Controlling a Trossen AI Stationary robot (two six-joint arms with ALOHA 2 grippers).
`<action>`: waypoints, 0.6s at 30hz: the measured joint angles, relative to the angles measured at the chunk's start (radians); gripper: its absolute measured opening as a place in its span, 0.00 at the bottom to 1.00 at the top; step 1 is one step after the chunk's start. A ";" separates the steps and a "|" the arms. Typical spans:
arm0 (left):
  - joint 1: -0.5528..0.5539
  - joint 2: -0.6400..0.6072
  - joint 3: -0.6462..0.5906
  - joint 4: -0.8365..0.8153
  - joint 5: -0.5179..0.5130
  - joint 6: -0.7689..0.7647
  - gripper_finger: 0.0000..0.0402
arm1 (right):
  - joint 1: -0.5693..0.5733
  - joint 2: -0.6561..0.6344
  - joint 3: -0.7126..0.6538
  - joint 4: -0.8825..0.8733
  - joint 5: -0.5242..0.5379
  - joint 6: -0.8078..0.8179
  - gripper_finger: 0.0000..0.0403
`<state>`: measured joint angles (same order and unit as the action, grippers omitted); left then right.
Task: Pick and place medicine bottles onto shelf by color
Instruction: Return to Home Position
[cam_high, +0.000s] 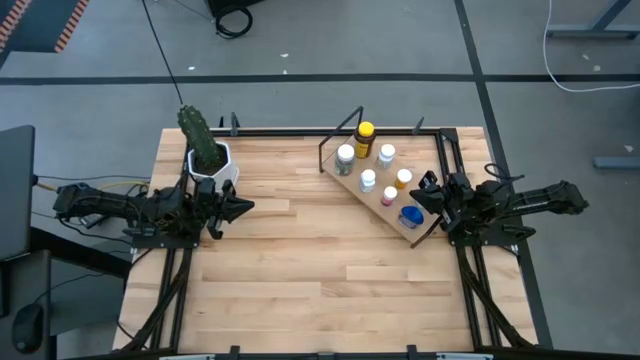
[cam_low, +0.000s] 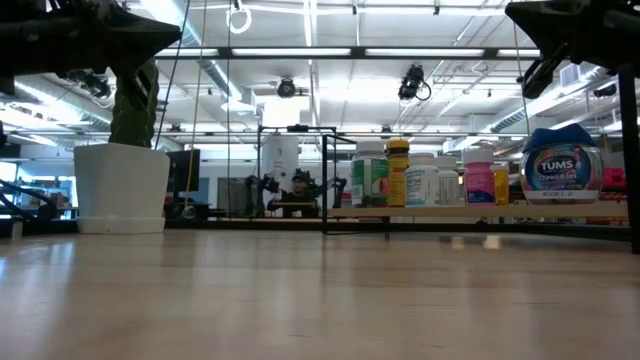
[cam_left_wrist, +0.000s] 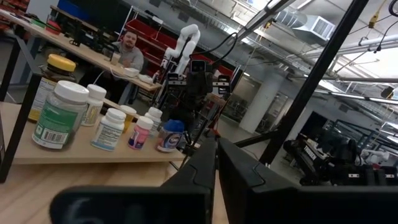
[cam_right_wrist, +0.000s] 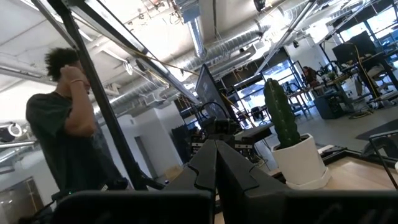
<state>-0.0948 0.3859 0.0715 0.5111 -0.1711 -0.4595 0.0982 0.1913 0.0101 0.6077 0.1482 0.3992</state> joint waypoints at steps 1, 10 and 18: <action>0.000 0.000 0.000 0.000 0.000 0.000 0.05 | 0.000 0.000 0.000 0.000 0.000 0.000 0.02; 0.000 0.000 0.000 0.000 0.000 0.000 0.07 | 0.000 0.000 0.000 0.000 0.000 0.000 0.02; 0.000 0.000 0.000 0.000 0.000 0.000 0.07 | 0.000 0.000 0.000 0.000 0.000 0.000 0.02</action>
<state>-0.0948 0.3859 0.0715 0.5114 -0.1711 -0.4595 0.0982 0.1913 0.0101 0.6077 0.1482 0.3992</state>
